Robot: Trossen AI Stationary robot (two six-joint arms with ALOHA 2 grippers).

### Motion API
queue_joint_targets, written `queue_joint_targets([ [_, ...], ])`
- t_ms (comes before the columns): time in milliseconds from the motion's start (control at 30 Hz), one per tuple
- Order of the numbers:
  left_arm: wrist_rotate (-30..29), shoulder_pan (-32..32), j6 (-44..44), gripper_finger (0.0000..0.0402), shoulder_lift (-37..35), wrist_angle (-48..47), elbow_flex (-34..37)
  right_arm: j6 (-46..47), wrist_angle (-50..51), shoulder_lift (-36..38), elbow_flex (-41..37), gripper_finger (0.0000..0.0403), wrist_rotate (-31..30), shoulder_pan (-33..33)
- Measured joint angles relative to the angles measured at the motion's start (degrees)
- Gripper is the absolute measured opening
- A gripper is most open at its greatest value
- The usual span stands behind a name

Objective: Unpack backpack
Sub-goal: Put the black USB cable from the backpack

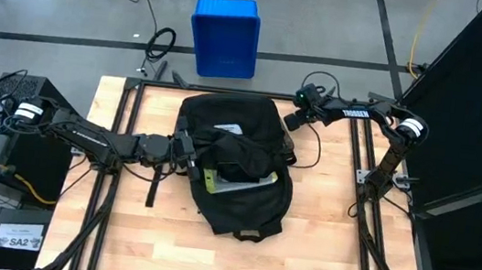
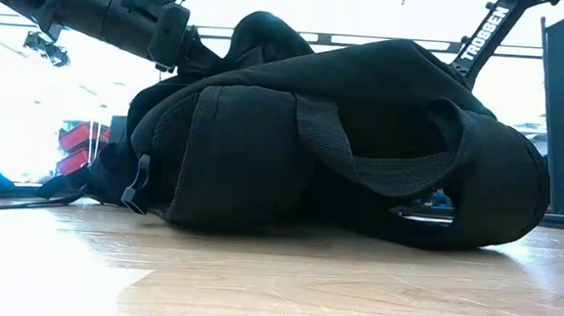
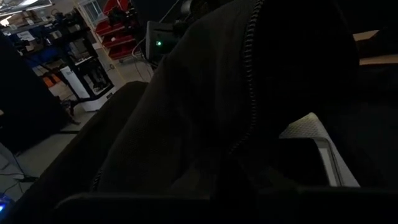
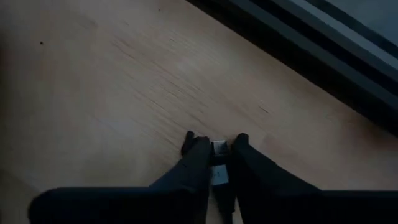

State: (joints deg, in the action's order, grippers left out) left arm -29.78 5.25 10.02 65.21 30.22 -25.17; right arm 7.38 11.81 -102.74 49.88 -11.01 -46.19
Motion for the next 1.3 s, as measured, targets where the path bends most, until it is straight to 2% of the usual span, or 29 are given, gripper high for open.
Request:
queue_joint_targets([
  [167, 0.0, 0.0, 0.0, 0.0, 0.0, 0.0, 0.0, -1.0, 1.1, 1.2, -0.1, 0.0005, -0.1, 0.3],
  [333, 0.0, 0.0, 0.0, 0.0, 0.0, -0.1, 0.0, -0.6, 9.3, 8.7, -1.2, 0.0001, -2.9, 3.0],
  [500, 0.0, 0.0, 0.0, 0.0, 0.0, -0.2, 0.0, 0.8, 15.7, 22.1, -0.7, 0.0001, -7.4, 7.3],
  [667, 0.0, 0.0, 0.0, 0.0, 0.0, 0.0, 0.0, 4.7, 18.9, 37.5, -0.5, 0.0001, -8.0, 12.5],
  [833, 0.0, 0.0, -0.5, 0.0, 0.0, 0.2, 0.0, 8.1, 18.0, 51.2, -0.6, 0.0001, -6.5, 18.2],
  [967, 0.0, 0.0, -1.0, 0.0, 0.0, 0.2, 0.0, 9.8, 12.8, 59.3, -0.6, 0.0001, -2.4, 22.4],
  [1133, 0.0, 0.0, -1.5, 0.0, 0.0, 0.3, 0.0, 10.1, 4.8, 64.4, -0.4, 0.0001, 1.9, 27.3],
  [1300, 0.0, 0.0, -1.5, 0.0, 0.0, 0.3, 0.0, 10.4, 10.3, 62.9, -0.4, 0.0, -0.7, 30.1],
])
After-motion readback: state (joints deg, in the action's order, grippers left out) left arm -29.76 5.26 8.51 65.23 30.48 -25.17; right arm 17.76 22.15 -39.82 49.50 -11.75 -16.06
